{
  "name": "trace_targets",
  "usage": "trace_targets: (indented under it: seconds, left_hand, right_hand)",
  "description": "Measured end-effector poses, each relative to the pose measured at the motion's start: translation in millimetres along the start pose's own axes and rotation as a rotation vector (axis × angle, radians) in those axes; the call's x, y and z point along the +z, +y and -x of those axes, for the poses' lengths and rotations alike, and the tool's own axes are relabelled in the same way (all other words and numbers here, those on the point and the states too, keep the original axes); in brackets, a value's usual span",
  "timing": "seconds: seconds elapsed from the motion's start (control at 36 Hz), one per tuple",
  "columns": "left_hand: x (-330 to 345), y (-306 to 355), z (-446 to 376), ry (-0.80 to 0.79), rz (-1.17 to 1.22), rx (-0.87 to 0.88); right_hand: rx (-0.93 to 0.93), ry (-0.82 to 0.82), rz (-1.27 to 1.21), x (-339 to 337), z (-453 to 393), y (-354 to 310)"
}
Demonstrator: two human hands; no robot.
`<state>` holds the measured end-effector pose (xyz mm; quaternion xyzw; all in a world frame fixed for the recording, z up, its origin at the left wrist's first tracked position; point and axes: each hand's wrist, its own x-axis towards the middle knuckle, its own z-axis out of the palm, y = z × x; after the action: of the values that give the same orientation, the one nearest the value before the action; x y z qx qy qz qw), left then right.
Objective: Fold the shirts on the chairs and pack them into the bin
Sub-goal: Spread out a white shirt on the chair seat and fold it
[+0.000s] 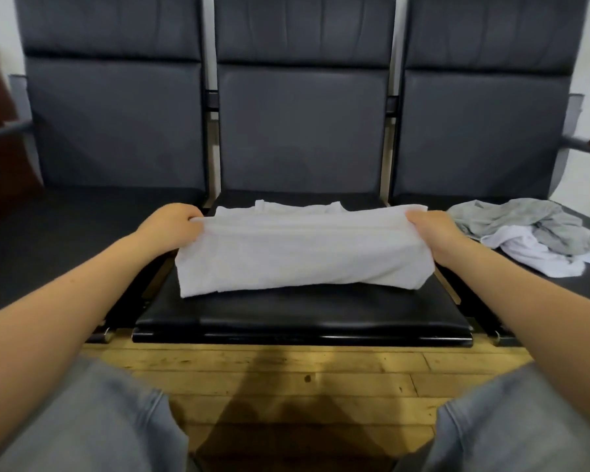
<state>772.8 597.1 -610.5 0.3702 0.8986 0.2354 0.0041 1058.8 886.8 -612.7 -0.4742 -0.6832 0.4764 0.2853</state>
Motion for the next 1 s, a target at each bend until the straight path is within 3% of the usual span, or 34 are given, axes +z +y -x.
trace_targets:
  seconds: [0.14, 0.33, 0.53, 0.69, 0.86, 1.0]
  left_hand:
    - [3.2, -0.6, -29.6, 0.151, -0.028, -0.11]
    - [22.1, 0.6, -92.9, 0.193, 0.281, -0.172]
    - [37.6, 8.6, -167.6, 0.288, 0.137, -0.223]
    - [85.4, -17.0, -202.4, 0.231, -0.253, -0.253]
    - [111.5, -14.7, -191.9, 0.2, 0.02, -0.442]
    - [103.1, -6.8, -164.5, 0.178, -0.168, -0.367]
  right_hand:
    - [-0.05, 0.091, 0.029, 14.2, -23.6, -4.7]
    - [-0.131, 0.177, 0.105, 36.3, -86.8, -14.1]
    - [-0.163, 0.208, 0.172, 61.6, -159.1, -26.7]
    - [0.019, 0.146, 0.336, 96.0, -197.8, 3.8]
    - [-0.148, 0.179, 0.565, 100.8, -179.7, 25.1]
    - [-0.031, 0.054, 0.768, 85.6, -145.6, 18.2]
